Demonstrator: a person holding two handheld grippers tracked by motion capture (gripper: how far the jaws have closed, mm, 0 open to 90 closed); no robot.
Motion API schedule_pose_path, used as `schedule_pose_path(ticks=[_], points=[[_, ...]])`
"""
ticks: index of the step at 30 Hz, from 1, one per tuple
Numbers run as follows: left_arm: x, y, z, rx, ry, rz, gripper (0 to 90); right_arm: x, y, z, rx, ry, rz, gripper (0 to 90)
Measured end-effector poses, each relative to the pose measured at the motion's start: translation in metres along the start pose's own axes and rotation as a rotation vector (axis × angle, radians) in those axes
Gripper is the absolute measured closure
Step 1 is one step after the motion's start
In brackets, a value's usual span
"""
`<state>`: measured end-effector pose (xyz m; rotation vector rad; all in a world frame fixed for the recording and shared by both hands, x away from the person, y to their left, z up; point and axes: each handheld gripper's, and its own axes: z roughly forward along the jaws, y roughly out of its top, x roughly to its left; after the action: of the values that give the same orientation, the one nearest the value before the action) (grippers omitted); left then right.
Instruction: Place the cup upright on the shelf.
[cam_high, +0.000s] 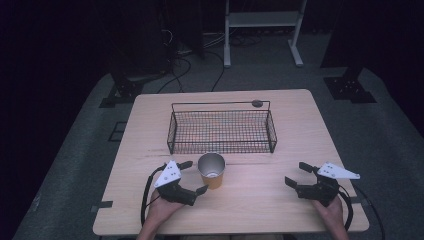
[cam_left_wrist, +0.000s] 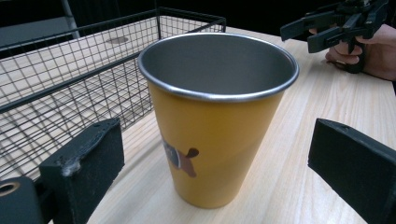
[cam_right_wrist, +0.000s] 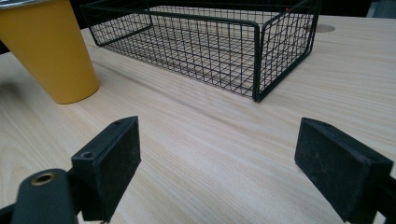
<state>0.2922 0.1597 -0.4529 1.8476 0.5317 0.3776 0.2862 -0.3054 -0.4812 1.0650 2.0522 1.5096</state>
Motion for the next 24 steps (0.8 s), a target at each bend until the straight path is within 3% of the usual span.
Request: schedule_pose_path(ticks=[16, 24], points=[[-0.001, 0.004, 0.031, 0.017, -0.011, 0.000, 2.7, -0.001, 0.000, 0.000, -0.005, 0.004, 0.008, 13.4], [-0.001, 0.011, 0.041, -0.014, -0.007, -0.002, 3.1, -0.001, 0.000, 0.000, -0.006, 0.007, 0.008, 13.4]])
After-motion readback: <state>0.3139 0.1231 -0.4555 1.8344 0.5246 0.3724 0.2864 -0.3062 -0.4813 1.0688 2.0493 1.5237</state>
